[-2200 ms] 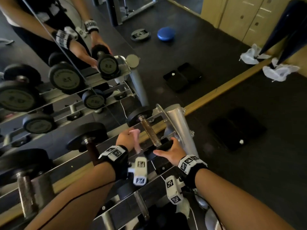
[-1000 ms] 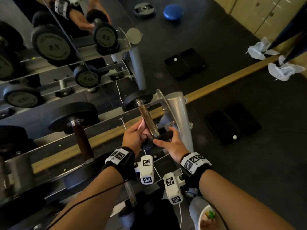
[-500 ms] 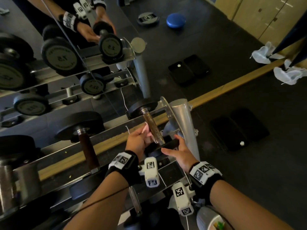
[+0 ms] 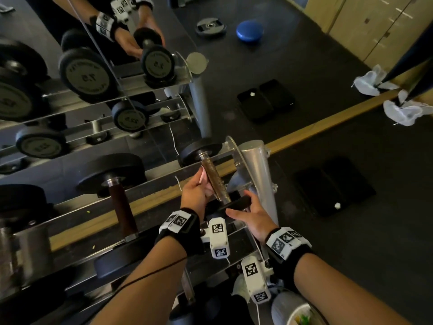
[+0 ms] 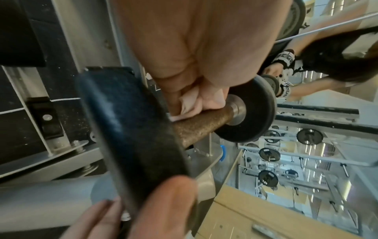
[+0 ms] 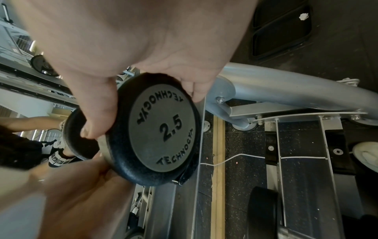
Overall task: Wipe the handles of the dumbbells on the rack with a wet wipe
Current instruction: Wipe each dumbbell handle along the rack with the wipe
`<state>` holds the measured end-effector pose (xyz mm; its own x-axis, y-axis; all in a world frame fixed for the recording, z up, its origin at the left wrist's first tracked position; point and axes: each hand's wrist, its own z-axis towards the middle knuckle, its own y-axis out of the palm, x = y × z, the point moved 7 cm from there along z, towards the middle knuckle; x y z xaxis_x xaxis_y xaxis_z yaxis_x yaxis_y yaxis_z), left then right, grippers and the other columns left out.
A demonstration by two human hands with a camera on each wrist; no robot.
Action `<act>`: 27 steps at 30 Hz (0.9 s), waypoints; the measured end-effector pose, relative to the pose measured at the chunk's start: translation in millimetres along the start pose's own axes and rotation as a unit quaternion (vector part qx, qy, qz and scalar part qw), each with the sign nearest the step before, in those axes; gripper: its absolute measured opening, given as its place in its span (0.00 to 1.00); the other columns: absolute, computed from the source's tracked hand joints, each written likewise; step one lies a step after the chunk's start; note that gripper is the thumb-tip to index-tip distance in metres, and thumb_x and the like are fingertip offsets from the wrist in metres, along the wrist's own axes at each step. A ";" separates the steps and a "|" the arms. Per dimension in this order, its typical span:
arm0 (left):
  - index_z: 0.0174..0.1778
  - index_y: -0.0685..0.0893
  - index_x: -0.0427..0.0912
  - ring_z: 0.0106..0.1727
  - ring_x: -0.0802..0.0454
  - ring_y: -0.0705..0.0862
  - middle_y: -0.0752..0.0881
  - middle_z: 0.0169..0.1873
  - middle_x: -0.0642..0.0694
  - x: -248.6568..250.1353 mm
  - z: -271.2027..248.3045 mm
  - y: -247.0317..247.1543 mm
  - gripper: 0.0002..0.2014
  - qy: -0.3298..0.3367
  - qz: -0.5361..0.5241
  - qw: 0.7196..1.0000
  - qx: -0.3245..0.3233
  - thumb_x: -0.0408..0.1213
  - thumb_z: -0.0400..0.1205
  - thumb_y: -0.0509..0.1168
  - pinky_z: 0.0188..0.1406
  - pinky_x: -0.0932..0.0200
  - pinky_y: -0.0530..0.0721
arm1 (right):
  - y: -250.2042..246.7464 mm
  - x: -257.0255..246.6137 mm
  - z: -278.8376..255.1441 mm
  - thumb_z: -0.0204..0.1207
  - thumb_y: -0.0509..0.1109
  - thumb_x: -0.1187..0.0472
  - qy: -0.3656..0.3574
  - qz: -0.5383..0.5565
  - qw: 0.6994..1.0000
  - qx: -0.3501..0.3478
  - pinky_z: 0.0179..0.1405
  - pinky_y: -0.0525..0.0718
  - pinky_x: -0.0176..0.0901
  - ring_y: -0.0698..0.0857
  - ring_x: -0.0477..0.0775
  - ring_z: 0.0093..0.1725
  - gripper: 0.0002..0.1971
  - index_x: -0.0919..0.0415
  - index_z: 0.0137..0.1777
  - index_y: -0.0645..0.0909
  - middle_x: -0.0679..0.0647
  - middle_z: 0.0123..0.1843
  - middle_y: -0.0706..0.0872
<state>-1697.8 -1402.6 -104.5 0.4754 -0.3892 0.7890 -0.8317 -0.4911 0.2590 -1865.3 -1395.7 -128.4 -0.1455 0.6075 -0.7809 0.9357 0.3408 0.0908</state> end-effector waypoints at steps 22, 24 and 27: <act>0.72 0.80 0.49 0.53 0.44 0.90 0.90 0.57 0.39 -11.5 -10.9 3.1 0.16 -0.014 0.096 0.994 -0.052 0.37 0.91 0.54 0.50 0.49 0.89 | 0.2 3.1 4.4 0.54 0.85 0.56 -0.005 0.044 0.999 -0.022 0.69 0.76 0.47 0.79 0.46 0.66 0.57 0.50 0.83 0.56 0.57 0.76 0.75; 0.76 0.74 0.43 0.61 0.37 0.88 0.87 0.62 0.35 -14.1 -7.4 -2.7 0.19 -0.031 0.085 0.994 -0.059 0.32 0.89 0.56 0.62 0.39 0.85 | -1.4 3.5 4.2 0.51 0.87 0.49 0.001 0.022 1.000 -0.014 0.78 0.71 0.58 0.74 0.55 0.74 0.60 0.48 0.83 0.57 0.57 0.78 0.73; 0.82 0.65 0.51 0.57 0.41 0.90 0.85 0.62 0.36 -16.1 -0.8 -19.1 0.29 -0.045 0.061 0.997 -0.010 0.26 0.86 0.61 0.57 0.42 0.89 | -3.3 5.5 5.7 0.52 0.87 0.48 0.007 0.010 1.000 -0.007 0.81 0.66 0.65 0.69 0.58 0.79 0.59 0.47 0.83 0.57 0.57 0.79 0.72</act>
<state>-1689.9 -1386.3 -121.7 0.3928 -0.5140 0.7625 -0.8904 -0.4200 0.1756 -1867.4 -1397.6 -136.5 -0.1319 0.6245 -0.7698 0.9338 0.3389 0.1150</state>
